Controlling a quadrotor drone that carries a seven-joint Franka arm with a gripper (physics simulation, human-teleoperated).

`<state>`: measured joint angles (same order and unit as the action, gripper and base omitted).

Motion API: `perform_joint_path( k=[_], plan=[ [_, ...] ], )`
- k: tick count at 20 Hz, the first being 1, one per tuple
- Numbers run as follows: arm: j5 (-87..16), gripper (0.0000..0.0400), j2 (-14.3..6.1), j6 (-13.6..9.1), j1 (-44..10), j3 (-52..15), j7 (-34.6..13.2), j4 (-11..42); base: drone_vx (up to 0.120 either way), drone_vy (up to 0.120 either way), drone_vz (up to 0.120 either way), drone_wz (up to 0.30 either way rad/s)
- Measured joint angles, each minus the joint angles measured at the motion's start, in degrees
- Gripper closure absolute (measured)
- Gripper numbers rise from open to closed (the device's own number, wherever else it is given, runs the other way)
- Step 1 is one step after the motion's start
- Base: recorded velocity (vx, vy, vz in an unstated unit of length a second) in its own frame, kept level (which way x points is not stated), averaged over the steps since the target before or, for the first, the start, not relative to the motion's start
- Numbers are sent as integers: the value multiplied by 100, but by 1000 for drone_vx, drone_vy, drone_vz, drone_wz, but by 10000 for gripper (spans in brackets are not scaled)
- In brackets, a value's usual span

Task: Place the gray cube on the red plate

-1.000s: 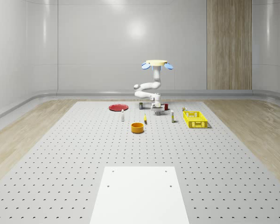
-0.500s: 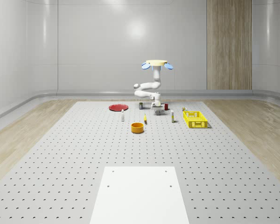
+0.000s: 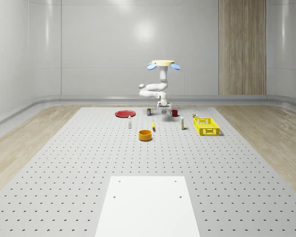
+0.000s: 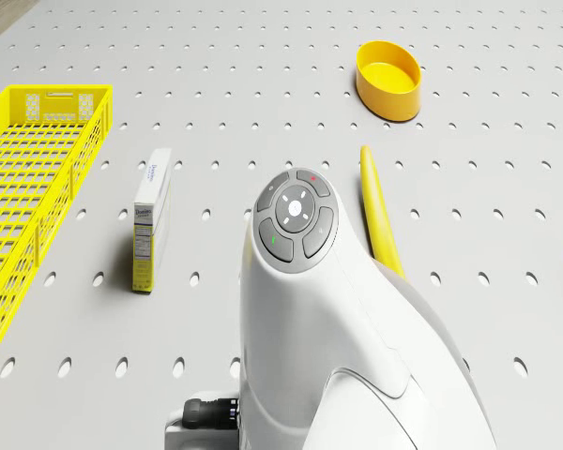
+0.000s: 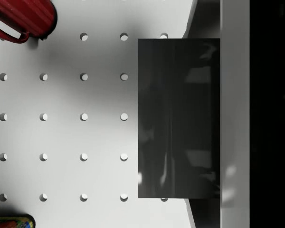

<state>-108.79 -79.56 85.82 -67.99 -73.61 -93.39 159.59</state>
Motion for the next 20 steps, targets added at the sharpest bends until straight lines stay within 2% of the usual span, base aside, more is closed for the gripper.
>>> perform_joint_path(
  k=[6, 20],
  plan=[
    [117, 149, -82, 42, -27, -95, -31, 13, -120, -120, 113, 0],
    [227, 149, -269, 203, -82, -146, -78, 8, -120, -120, 0, 0]
  ],
)
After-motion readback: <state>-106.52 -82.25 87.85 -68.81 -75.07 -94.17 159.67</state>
